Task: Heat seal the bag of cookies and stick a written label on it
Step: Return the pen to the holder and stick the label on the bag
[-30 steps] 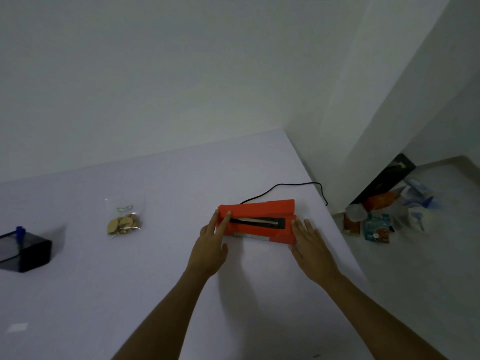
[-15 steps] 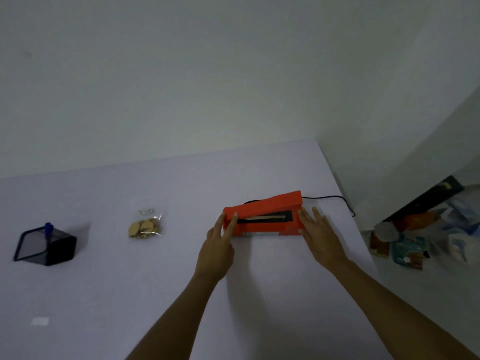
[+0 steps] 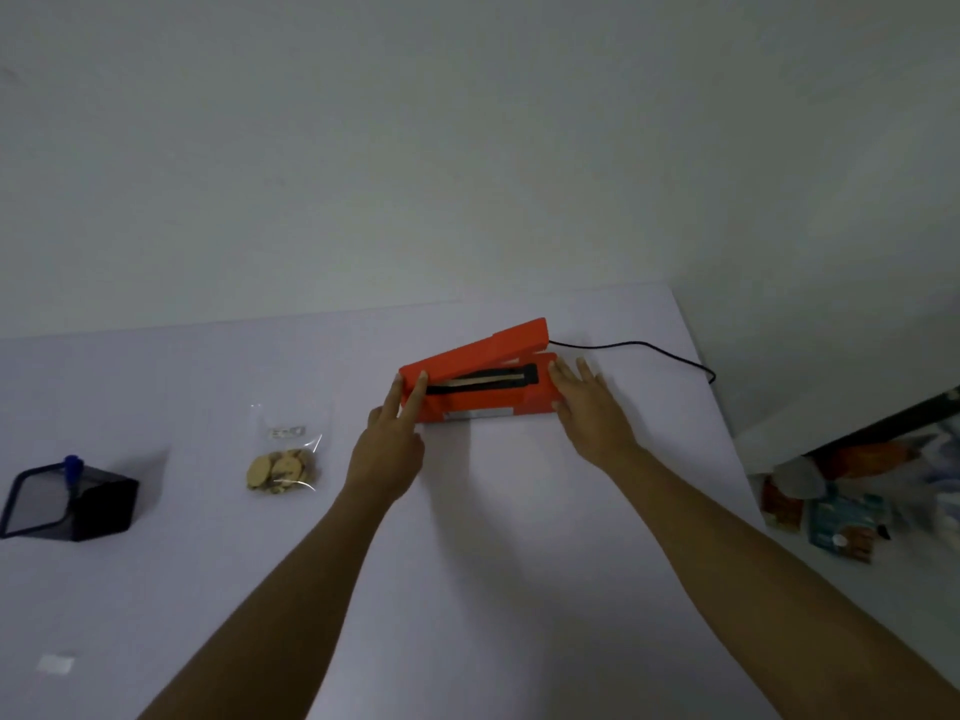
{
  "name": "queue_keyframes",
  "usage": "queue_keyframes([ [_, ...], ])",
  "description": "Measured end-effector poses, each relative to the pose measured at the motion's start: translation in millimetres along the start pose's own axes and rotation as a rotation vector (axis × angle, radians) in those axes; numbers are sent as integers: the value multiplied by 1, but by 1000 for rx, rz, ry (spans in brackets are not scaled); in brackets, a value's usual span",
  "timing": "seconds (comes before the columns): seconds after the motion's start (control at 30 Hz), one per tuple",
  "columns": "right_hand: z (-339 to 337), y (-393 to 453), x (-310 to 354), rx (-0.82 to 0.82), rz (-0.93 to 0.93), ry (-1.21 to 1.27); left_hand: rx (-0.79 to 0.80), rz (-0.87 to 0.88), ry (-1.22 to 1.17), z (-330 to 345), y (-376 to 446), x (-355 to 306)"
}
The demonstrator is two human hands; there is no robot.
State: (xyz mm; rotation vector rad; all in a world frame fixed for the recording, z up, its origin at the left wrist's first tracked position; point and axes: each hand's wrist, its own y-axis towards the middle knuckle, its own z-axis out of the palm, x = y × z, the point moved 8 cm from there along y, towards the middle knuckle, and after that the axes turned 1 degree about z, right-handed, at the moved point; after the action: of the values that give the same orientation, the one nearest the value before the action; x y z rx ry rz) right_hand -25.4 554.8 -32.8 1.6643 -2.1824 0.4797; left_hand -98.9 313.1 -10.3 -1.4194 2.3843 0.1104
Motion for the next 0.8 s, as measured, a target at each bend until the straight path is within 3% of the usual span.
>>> queue_keyframes([
  [0.57,-1,13,4,13,34,27,1,-1,55,-9,14,-1],
  [0.8,2,-29,37,-73,74,45,8,52,110,-14,2,-6],
])
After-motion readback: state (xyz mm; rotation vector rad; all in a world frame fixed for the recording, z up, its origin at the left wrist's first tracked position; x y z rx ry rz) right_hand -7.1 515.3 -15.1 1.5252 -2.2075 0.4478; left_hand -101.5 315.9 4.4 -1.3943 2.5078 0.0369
